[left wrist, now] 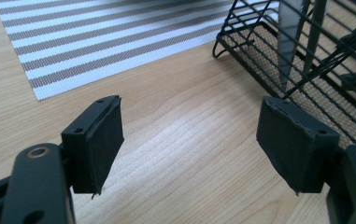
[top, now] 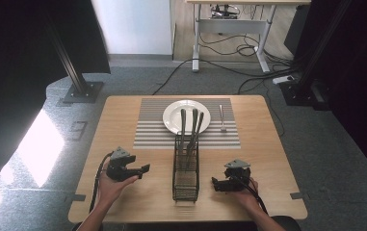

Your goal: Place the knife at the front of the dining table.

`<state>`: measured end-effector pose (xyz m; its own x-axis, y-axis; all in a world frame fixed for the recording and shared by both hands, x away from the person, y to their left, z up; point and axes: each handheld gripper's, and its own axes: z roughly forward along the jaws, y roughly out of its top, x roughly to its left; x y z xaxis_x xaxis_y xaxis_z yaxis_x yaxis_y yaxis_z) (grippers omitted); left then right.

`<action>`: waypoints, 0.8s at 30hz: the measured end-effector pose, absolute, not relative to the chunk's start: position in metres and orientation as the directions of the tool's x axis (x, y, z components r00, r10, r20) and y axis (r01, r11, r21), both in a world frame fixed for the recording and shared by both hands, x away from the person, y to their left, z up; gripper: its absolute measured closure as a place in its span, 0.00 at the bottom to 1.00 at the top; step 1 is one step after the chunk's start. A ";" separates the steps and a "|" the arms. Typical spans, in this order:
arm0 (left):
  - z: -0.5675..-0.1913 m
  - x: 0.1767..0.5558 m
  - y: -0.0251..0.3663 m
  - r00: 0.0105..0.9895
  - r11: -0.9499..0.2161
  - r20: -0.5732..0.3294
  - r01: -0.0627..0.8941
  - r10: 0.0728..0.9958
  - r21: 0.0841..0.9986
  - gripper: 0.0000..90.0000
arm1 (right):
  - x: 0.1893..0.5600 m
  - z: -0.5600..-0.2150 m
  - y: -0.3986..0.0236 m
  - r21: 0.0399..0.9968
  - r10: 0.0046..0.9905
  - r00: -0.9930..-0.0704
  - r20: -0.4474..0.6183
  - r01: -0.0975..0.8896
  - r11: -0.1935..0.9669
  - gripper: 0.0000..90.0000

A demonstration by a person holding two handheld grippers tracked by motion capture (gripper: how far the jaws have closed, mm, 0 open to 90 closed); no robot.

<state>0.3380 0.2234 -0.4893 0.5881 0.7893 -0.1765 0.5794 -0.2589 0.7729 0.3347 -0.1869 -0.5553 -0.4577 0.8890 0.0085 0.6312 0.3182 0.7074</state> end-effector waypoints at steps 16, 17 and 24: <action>-0.466 0.347 0.203 0.624 -0.260 -0.164 0.530 0.764 0.807 0.28 | 0.334 -0.555 -0.185 0.711 0.890 -0.456 0.007 0.629 0.316 0.00; -0.465 0.347 0.201 0.627 -0.262 -0.163 0.528 0.761 0.808 0.28 | 0.334 -0.555 -0.185 0.710 0.890 -0.456 0.007 0.629 0.316 0.00; -0.456 0.353 0.197 0.634 -0.236 -0.179 0.512 0.752 0.826 0.29 | 0.334 -0.556 -0.185 0.711 0.891 -0.454 0.006 0.628 0.315 0.00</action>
